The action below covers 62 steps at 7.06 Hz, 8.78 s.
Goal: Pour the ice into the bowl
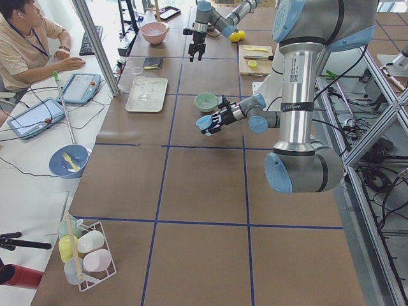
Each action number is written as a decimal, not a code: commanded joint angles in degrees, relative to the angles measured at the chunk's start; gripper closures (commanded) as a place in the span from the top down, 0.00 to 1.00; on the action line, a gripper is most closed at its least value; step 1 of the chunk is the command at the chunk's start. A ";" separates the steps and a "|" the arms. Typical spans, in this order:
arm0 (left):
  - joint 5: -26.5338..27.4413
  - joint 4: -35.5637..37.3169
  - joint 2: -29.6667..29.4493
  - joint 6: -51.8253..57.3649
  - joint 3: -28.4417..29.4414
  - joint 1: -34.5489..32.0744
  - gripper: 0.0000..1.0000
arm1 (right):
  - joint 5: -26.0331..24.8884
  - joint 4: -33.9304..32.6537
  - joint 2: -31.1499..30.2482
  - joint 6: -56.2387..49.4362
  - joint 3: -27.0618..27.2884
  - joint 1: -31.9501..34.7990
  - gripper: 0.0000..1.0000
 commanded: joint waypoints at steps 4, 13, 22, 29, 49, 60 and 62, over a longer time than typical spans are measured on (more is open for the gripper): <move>10.77 -38.13 17.66 -4.95 15.70 -0.17 0.00 | -0.75 -0.09 0.48 0.33 0.48 -0.75 1.00; 19.88 -45.18 10.19 -3.20 30.44 0.53 0.15 | -3.39 -0.09 0.84 0.77 0.83 -2.68 1.00; 14.80 -50.98 10.37 -3.30 30.79 2.02 1.00 | -3.30 -0.17 0.84 0.95 2.58 -2.42 1.00; -3.38 -69.69 19.32 16.97 27.11 4.13 1.00 | -5.23 -0.35 0.57 3.32 3.73 -3.47 1.00; -98.09 -24.13 6.51 65.80 20.95 -72.67 1.00 | -10.42 -0.96 1.27 4.99 4.08 -9.43 1.00; -102.64 -36.92 12.04 38.28 19.28 -72.86 1.00 | -17.91 -15.02 21.23 -7.54 -16.22 -20.00 0.00; -102.73 -36.92 12.04 38.28 19.37 -72.86 1.00 | -9.94 -17.48 20.62 -13.10 -14.13 -15.98 0.00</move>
